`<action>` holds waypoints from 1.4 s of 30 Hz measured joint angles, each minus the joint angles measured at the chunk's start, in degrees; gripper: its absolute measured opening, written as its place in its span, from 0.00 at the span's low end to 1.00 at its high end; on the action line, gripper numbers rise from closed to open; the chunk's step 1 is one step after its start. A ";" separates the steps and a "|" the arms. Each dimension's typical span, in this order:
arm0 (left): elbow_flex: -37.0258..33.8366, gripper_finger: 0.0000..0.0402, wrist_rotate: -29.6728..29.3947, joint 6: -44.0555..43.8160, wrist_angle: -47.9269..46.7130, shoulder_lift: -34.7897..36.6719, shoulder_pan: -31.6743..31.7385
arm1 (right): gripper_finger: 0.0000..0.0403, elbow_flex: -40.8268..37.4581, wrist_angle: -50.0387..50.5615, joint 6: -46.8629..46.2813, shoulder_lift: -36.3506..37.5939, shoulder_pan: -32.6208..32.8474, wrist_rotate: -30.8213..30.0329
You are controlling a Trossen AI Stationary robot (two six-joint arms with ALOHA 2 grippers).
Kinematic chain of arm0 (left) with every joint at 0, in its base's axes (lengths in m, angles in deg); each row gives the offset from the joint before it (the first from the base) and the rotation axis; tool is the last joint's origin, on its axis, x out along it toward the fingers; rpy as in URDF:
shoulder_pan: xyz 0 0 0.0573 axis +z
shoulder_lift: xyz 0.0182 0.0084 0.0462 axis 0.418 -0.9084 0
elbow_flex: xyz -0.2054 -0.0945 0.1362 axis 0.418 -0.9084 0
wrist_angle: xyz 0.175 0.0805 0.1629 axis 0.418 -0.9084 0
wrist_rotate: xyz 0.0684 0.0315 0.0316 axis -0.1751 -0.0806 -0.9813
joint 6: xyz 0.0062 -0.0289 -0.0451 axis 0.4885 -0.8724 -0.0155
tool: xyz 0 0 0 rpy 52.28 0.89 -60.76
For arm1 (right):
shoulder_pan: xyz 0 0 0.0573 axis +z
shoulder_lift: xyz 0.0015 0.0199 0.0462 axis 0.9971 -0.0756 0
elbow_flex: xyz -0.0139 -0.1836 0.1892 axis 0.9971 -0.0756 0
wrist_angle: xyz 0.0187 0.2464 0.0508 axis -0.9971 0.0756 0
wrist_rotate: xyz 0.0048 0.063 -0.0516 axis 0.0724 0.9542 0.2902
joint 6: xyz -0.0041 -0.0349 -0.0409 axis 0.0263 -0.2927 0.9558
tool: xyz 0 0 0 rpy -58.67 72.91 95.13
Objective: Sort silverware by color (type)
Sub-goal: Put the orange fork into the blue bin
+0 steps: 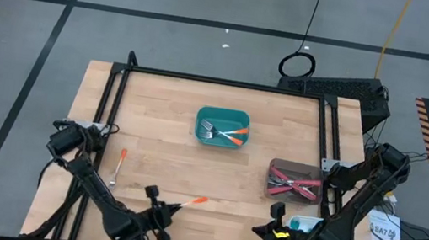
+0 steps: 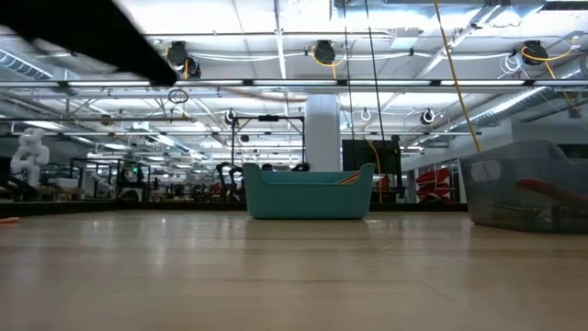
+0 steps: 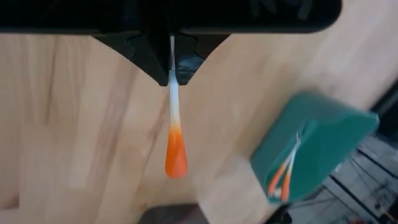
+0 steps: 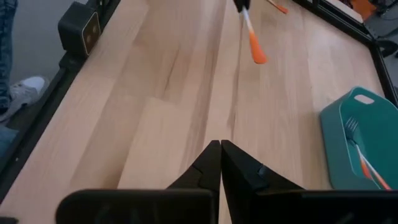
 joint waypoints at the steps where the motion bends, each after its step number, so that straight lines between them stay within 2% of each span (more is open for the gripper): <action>1: 1.10 0.02 0.00 2.15 0.01 0.00 0.65 | 0.02 0.00 -0.24 0.14 0.00 -0.04 0.00; 14: 10.68 0.02 3.29 24.91 4.09 0.02 6.57 | 0.02 0.00 -0.26 -2.32 0.00 -0.43 -0.05; 21: 14.30 0.02 9.43 34.90 9.56 0.09 11.06 | 0.04 1.71 1.93 -3.07 0.01 -0.27 -0.67; 25: 14.67 0.02 14.75 38.95 14.98 0.09 12.48 | 0.11 3.35 6.74 -6.99 0.02 0.06 -2.14; 29: 14.67 0.02 15.62 40.18 15.71 0.09 12.20 | 0.21 4.04 10.57 -11.85 0.02 0.10 -2.65; 42: 14.67 0.02 15.76 43.07 17.59 0.07 12.64 | 0.52 4.09 4.05 -13.73 -3.66 -3.30 -3.13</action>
